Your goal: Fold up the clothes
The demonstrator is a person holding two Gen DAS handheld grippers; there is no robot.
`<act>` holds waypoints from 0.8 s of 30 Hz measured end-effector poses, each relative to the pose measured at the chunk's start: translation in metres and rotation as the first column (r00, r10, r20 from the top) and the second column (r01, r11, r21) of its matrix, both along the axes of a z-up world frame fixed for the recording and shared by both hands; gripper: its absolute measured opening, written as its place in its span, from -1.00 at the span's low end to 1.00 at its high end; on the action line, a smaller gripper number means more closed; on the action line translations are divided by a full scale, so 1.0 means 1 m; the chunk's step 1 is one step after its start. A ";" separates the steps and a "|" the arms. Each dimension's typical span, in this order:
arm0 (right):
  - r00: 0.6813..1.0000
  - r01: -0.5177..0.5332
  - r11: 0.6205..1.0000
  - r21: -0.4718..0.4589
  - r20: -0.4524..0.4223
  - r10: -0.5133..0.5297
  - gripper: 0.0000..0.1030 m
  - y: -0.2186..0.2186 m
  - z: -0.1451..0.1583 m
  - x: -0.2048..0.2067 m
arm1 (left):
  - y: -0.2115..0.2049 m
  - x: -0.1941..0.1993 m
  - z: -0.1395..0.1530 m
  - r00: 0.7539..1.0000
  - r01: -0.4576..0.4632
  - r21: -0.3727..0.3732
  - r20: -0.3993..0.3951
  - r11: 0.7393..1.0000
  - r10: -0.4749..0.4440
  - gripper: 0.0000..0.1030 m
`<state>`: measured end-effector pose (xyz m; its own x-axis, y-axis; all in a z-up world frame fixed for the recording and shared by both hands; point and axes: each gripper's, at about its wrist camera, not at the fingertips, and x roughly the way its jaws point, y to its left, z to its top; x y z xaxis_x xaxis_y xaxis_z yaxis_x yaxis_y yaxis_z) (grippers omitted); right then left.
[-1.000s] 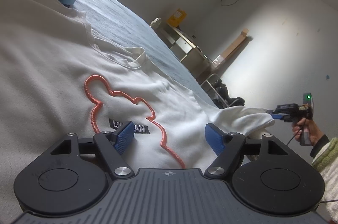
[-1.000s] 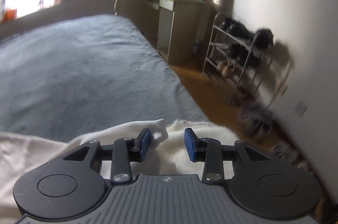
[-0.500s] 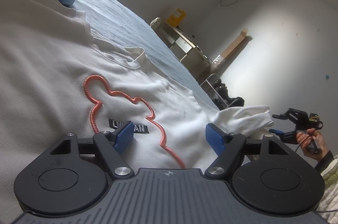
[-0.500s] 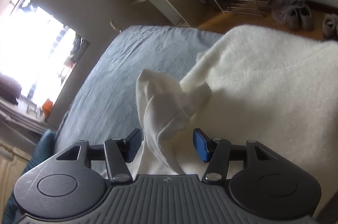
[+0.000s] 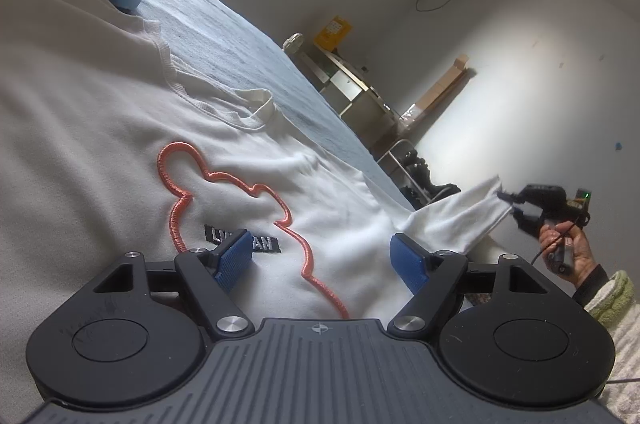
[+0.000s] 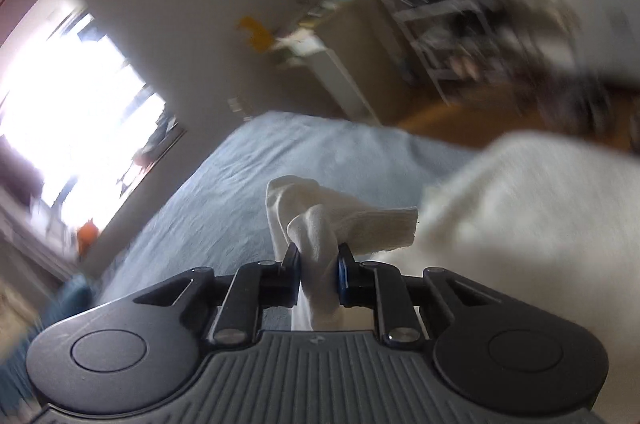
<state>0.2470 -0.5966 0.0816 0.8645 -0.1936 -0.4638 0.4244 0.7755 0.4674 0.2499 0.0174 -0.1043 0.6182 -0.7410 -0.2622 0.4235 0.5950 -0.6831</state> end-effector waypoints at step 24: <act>0.598 -0.777 0.193 -0.600 -0.605 0.525 0.06 0.224 -0.067 -0.054 | -0.001 0.001 0.000 1.000 0.004 -0.005 0.000 1.000 -0.004 0.51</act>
